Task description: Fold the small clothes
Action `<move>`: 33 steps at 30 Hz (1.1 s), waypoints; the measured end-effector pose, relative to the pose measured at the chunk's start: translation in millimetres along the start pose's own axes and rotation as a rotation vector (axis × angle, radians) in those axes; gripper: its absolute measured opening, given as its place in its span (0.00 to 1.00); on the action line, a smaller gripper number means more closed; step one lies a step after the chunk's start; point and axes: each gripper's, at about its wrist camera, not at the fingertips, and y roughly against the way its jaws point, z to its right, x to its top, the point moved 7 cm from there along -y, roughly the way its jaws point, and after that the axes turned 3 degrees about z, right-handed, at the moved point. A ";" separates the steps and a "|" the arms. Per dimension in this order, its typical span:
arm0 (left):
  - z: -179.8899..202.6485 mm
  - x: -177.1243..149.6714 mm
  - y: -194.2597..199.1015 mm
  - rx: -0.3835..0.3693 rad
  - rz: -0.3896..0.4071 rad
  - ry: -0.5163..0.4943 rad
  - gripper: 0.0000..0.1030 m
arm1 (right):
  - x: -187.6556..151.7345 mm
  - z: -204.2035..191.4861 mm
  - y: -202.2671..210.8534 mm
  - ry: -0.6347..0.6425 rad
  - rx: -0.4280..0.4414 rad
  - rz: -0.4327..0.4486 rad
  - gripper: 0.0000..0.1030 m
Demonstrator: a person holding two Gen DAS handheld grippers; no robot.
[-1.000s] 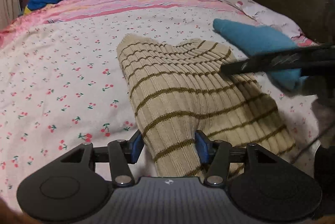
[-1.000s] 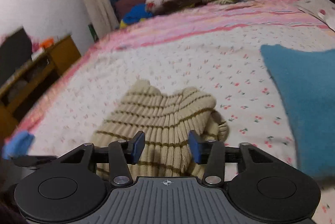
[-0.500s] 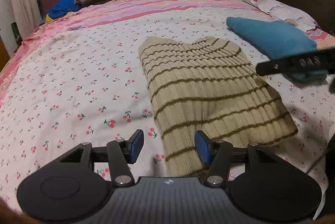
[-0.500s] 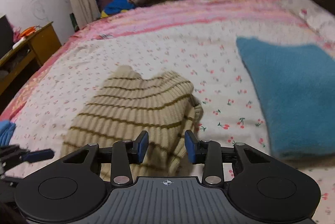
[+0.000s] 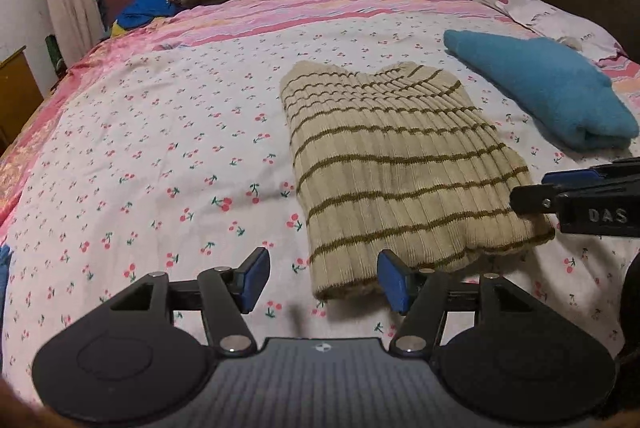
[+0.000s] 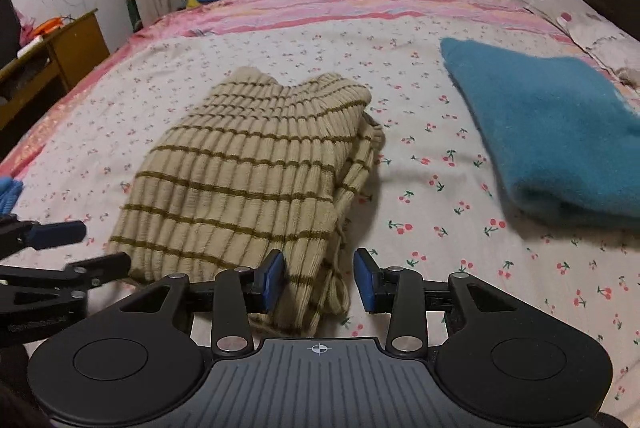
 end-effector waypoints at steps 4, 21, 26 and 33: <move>2.3 -6.1 1.4 0.022 -0.007 0.004 0.68 | -8.9 -9.0 12.2 0.002 0.017 0.008 0.38; 12.1 -38.4 8.0 0.059 -0.046 0.024 0.80 | -44.7 -35.3 33.2 0.002 0.040 0.008 0.42; 13.6 -38.0 13.4 0.052 -0.028 0.045 0.84 | -54.9 -39.0 29.2 0.014 0.035 -0.016 0.42; 14.1 -36.4 17.0 0.044 -0.011 0.082 0.86 | -59.9 -39.0 28.2 0.002 0.041 -0.025 0.44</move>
